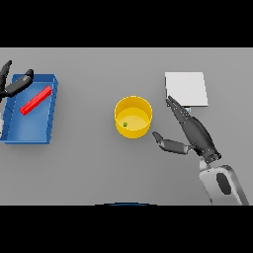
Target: Pick up the red beaker and tilt it to pour out 1 green nut into yellow bowl. Pick up the yellow bowl and place it on the metallic measuring scale.
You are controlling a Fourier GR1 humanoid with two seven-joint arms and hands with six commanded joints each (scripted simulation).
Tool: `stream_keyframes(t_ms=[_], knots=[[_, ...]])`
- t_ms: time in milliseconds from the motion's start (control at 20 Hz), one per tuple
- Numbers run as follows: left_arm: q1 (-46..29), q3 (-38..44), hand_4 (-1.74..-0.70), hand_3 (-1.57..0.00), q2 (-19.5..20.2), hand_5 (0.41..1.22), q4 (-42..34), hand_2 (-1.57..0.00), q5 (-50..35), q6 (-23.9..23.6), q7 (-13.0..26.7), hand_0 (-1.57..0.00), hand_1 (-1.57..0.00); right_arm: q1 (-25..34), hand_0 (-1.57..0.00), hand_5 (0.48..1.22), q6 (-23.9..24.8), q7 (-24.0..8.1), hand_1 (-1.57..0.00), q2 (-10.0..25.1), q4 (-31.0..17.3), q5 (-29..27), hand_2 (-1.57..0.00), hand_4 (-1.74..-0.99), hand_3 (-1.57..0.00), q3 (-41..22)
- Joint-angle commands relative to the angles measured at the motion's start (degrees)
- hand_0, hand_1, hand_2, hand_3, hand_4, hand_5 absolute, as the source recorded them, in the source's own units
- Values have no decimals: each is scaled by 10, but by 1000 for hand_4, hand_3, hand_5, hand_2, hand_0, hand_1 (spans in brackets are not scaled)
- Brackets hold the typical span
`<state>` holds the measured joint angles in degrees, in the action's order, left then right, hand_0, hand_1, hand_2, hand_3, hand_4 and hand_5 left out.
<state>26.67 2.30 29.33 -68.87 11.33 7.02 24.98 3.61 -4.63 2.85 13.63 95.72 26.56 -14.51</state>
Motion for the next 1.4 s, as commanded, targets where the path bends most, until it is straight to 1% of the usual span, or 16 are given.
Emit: stream_keyframes(t_ms=[0, 100, 150, 250, 400, 450, 550, 600, 700, 750, 850, 1000, 1150, 1250, 1300, 1350], knots=[[2, -1, -800, -11, 0, 673, -5, -11, 0, 0, 5, -13, -11, 22, 1, 637, -11, -12, 1, 17, -12, 20, 1, -1128, 1, -8], [-6, 0, -806, -7, -3, 683, -11, -7, -4, 1, 15, -8, -7, 65, 1, 626, -25, 2, 1, 42, -33, 69, 1, -1137, 1, -38], [-4, -3, -806, -5, -7, 687, -14, -5, -2, 0, 18, -6, -5, 88, 1, 627, -44, -2, 1, 54, -39, 88, 1, -1142, 1, -54], [-3, -2, -811, -3, -5, 688, -11, -3, -6, 5, 18, -3, -3, 124, 1, 632, -71, 15, 1, 76, -46, 121, 1, -1152, 1, -83], [-10, 0, -809, -1, -1, 687, -6, -1, -6, 9, 9, -1, -1, 177, 1, 639, -98, 30, 1, 90, -83, 162, 1, -1167, 1, -121], [-6, 0, -808, -1, -2, 689, -4, -1, -7, 12, 10, -1, -1, 194, 1, 641, -109, 42, 1, 92, -100, 173, 1, -1164, 1, -136], [-15, 4, -805, 0, 2, 692, -5, 0, -7, 9, 2, 0, 0, 220, 1, 642, -119, 60, 1, 89, -127, 189, 1, -1156, 1, -159], [-13, 6, -806, 0, 3, 695, -10, 0, -10, 11, 4, 0, 0, 233, 1, 639, -123, 62, 1, 85, -143, 195, 1, -1153, 1, -166], [-15, 6, -808, 0, 3, 695, -10, 0, -9, 11, 0, 0, 0, 255, 1, 642, -135, 79, 1, 87, -172, 203, 1, -1156, 1, -180], [-7, 7, -808, 1, 3, 696, -3, 1, -8, 11, 6, 1, 1, 267, 1, 644, -147, 84, 1, 86, -185, 206, 1, -1157, 1, -188], [-9, 8, -809, 1, 5, 693, -5, 1, -9, 11, -1, 1, 1, 293, 1, 652, -165, 86, 1, 79, -208, 213, 1, -1157, 1, -203], [-9, 8, -806, 1, 7, 700, -7, 1, -13, 20, 4, 1, 1, 318, 1, 667, -186, 88, 1, 67, -242, 225, 1, -1162, 1, -225], [-12, 6, -801, 1, 8, 703, -8, 1, -9, 19, 3, 1, 1, 331, 1, 674, -211, 80, 1, 63, -256, 234, 1, -1174, 1, -241], [-10, 5, -800, 1, 7, 703, -2, 1, -8, 21, 1, 1, 1, 343, 1, 674, -212, 73, 1, 48, -282, 240, 1, -1181, 0, -250], [-17, 6, -802, 1, 9, 703, -7, 1, -9, 20, -2, 1, 1, 350, 1, 676, -213, 81, 1, 51, -292, 242, 1, -1184, -4, -251], [-17, 6, -797, 1, 11, 704, -8, 1, -9, 23, -2, 1, 1, 355, 1, 684, -217, 81, 1, 49, -299, 241, 1, -1186, -8, -251]])
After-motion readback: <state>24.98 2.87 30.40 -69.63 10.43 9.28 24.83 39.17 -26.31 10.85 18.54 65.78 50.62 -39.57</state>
